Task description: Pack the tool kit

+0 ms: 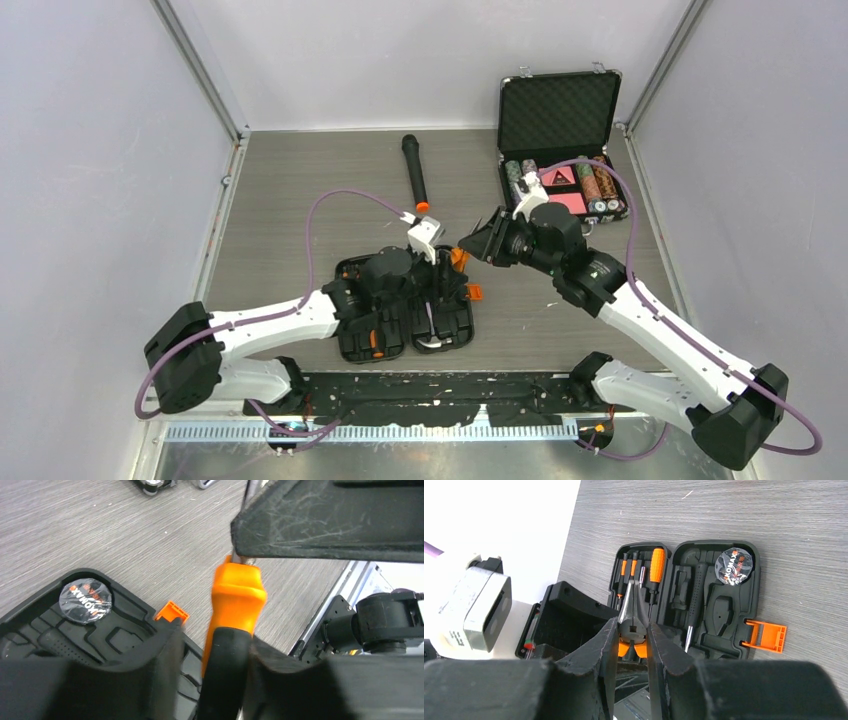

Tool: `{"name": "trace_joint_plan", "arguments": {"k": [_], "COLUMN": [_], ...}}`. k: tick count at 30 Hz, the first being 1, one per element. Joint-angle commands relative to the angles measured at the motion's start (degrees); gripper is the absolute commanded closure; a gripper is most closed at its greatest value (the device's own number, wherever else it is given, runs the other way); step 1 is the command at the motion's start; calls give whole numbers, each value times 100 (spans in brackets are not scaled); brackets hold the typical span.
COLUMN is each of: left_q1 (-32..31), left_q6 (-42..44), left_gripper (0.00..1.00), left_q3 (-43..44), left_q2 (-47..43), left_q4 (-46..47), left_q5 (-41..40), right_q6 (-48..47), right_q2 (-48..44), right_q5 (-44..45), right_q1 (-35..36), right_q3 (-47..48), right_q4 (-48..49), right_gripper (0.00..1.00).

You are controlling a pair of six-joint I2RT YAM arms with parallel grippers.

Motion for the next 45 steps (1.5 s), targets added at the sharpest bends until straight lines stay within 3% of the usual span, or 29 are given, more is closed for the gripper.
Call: {"name": "trace_joint_plan", "arguments": {"k": [1, 4, 6, 8, 10, 14, 22, 29, 39, 45], "left_q1": [-43, -29, -28, 29, 124, 404, 455, 447, 412, 369], "left_q6": [90, 238, 456, 696, 950, 1529, 2528, 3811, 4543, 4613], "left_gripper": [69, 90, 98, 100, 100, 100, 100, 100, 100, 100], "left_q3": [114, 31, 23, 67, 111, 350, 1286, 2387, 3055, 3124], "left_q2": [-79, -332, -567, -801, -1051, -1527, -1927, -1633, -1251, -1163], "left_q4": [462, 258, -40, -509, -943, -2196, -4471, -6289, -7019, -7052], "left_q5": [-34, 104, 223, 423, 843, 1615, 2458, 2257, 2313, 2403], "right_q6": [194, 58, -193, -561, -1153, -2798, -5397, -7176, -8413, -8578], "right_q2": [-314, -518, -692, -884, -1062, -1448, -2212, -982, 751, 1524], "right_q5": [79, 139, 265, 343, 350, -320, -2111, -2773, -2652, -2493], "right_q1": [58, 59, 59, 57, 58, 58, 58, 81, 1015, 1348], "right_q3": [-48, -100, -136, -127, -51, 49, 190, 1704, 3128, 3367], "right_q4": [396, 299, 210, 85, -115, -557, -904, -2409, -3832, -3916], "right_gripper": [94, 89, 79, 64, 55, 48, 40, 37, 39, 41]}}
